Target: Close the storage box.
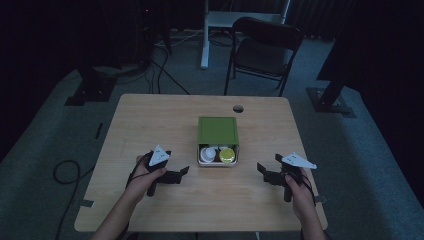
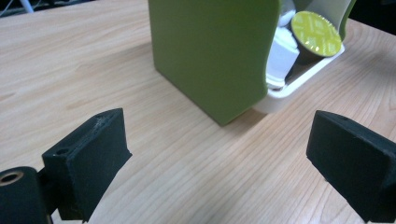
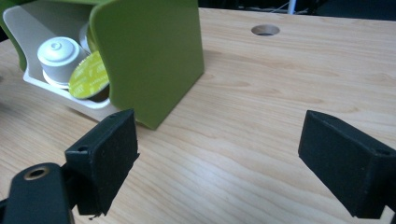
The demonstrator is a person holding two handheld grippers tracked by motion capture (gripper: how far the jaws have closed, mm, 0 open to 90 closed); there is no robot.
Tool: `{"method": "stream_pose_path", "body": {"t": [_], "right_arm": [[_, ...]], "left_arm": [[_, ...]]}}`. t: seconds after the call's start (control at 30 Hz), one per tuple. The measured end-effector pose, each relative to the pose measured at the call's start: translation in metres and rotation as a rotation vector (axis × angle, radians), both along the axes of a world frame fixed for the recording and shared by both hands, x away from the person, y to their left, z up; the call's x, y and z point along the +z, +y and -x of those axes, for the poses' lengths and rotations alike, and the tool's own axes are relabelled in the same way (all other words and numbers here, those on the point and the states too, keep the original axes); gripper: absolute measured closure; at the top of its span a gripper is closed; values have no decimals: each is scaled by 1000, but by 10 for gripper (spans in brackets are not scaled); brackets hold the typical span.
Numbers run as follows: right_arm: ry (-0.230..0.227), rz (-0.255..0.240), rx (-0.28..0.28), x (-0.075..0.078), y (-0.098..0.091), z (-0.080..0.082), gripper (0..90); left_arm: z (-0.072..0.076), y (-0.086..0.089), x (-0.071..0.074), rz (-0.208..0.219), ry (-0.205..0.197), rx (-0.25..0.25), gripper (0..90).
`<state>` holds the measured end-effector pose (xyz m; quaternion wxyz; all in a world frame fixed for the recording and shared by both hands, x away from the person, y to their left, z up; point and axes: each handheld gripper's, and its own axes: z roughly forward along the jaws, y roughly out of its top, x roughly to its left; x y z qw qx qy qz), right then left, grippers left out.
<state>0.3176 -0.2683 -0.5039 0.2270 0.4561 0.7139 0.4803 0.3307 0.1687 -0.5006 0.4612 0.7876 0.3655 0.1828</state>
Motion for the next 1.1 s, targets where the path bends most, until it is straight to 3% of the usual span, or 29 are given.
{"method": "stream_pose_path", "body": {"t": [0.37,0.63,1.1], "right_arm": [[18,16,-27,-7,-16,14,117],[27,10,-56,-10,-27,23,117],[36,7,-130,-15,-47,38,117]], "left_arm": [[16,17,2,5,1,10,56],[27,34,11,2,-24,38,56],[38,80,26,25,-61,147,56]]}}
